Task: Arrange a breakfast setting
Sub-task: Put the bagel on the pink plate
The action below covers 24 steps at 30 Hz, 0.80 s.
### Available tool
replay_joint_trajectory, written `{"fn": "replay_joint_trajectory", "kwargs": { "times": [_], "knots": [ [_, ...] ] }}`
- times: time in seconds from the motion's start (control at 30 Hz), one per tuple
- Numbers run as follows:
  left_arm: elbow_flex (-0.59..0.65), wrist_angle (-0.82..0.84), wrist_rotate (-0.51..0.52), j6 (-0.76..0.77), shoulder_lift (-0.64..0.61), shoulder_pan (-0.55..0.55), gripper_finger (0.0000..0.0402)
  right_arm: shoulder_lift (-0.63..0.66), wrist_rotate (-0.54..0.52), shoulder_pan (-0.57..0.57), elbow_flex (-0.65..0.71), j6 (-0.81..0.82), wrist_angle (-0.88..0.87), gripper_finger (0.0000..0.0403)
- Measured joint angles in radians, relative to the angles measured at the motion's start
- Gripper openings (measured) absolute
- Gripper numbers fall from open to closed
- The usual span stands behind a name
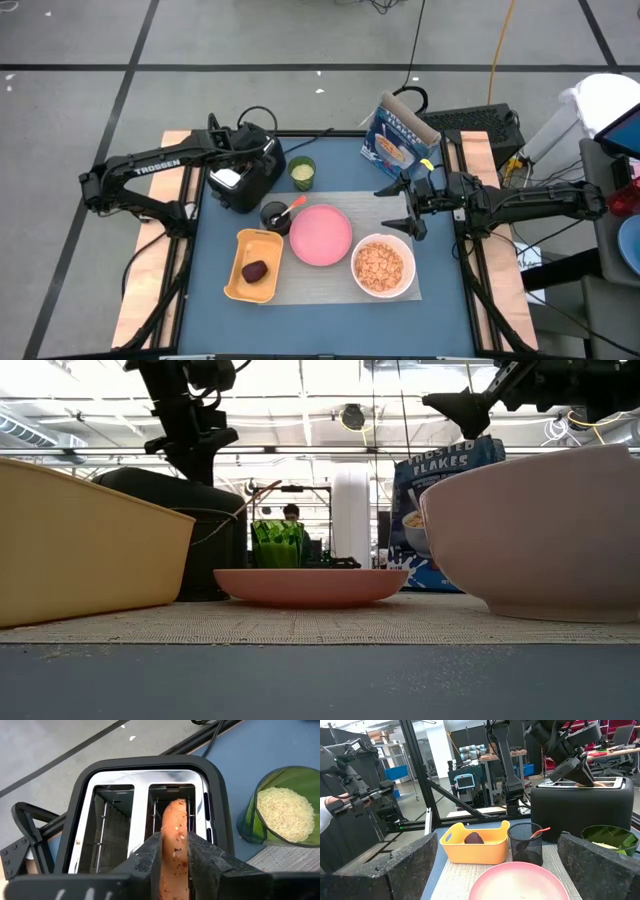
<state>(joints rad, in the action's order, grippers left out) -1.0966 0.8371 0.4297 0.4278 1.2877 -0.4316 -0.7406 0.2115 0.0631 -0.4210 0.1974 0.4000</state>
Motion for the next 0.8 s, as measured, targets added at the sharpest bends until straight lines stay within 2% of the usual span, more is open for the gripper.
{"fn": "replay_joint_trajectory", "kwargs": {
  "times": [0.2, 0.5, 0.8],
  "knots": [
    [0.0, 0.0, 0.005, -0.003, 0.0, 0.0, 0.0064, 0.0, 0.0, 0.0, 0.0, 0.0, 0.0, 0.0398],
    [-0.003, -0.003, 0.004, -0.034, -0.012, 0.0, 0.0061, 0.0, 0.0, 0.0, 0.0, 0.0, 0.0, 0.0398],
    [-0.065, 0.015, -0.008, -0.044, -0.024, 0.0, 0.006, 0.0, 0.0, 0.0, 0.0, 0.0, 0.0, 0.0398]
  ]
}}
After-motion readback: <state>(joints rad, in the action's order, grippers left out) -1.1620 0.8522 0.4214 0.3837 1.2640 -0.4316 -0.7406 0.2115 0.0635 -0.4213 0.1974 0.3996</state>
